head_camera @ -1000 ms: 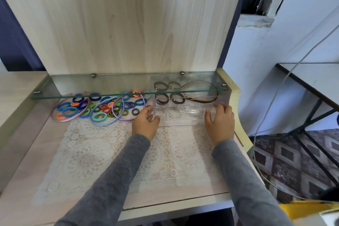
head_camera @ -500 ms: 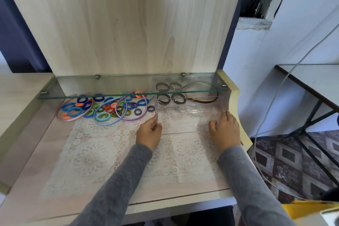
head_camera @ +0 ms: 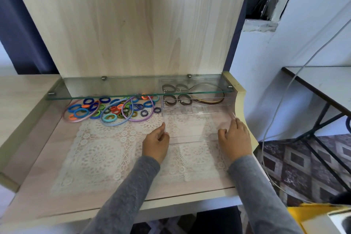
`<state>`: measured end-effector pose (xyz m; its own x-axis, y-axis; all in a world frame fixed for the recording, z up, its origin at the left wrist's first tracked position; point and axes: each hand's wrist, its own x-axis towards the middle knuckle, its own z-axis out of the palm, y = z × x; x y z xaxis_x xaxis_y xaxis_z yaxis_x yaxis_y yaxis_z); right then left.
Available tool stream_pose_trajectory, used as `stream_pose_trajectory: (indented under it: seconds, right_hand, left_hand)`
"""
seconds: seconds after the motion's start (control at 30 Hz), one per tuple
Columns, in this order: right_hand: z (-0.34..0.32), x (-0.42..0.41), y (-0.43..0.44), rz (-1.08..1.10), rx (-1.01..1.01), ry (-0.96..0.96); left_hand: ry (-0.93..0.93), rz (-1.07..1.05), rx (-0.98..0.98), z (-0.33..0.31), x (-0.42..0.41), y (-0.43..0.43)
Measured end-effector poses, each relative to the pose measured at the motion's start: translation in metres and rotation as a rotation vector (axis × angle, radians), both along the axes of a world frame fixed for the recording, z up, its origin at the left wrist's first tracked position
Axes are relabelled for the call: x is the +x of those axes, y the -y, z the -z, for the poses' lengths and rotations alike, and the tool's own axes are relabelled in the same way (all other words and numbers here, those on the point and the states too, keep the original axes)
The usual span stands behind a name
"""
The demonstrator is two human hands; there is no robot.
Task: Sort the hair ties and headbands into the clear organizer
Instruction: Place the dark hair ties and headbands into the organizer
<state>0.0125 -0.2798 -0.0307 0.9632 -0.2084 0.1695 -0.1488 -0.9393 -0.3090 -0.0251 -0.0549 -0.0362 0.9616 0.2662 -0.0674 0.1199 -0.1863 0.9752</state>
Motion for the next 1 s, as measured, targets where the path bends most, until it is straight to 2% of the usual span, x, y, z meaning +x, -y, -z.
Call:
stream_pose_trajectory:
  seconds: [1.0]
  right_hand:
    - [-0.0035,-0.0071,0.0082,0.009,-0.058,0.005]
  left_hand:
    - [0.002,-0.015,-0.027,-0.0002,-0.0068,0.0074]
